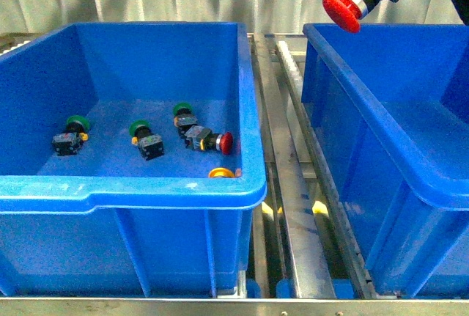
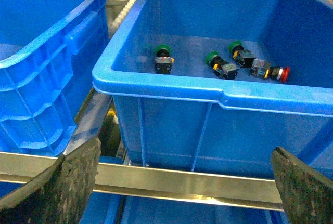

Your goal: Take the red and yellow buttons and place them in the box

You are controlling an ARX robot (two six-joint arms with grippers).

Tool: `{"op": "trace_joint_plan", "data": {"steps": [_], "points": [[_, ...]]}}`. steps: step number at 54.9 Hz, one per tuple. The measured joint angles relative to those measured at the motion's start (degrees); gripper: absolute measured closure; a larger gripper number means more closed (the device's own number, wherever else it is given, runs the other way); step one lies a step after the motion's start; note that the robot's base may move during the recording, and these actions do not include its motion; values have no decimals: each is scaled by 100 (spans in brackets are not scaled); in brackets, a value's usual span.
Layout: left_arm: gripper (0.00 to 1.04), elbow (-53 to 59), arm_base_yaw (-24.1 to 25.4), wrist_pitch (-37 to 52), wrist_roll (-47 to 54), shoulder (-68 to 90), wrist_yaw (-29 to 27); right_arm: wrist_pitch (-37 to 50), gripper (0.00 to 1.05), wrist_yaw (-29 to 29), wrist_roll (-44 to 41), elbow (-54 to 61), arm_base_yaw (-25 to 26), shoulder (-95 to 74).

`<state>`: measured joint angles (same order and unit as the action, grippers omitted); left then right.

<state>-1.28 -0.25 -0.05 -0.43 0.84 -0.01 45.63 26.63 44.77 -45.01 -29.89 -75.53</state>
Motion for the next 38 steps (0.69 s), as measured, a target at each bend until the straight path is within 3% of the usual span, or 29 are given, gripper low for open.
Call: {"op": "trace_joint_plan", "data": {"steps": [8,15,26,38], "points": [[8,0,0,0,0,0,0,-260,76,-76,-669,-133,-138,0],[8,0,0,0,0,0,0,-837,76,-505,-1816,-282,-107,31],[8,0,0,0,-2,0,-28,-1816,76,-1213,-3038,-236,710,612],[8,2,0,0,-2,0,-17,-2402,76,-1631,-3582,-52,1541,1207]]}}
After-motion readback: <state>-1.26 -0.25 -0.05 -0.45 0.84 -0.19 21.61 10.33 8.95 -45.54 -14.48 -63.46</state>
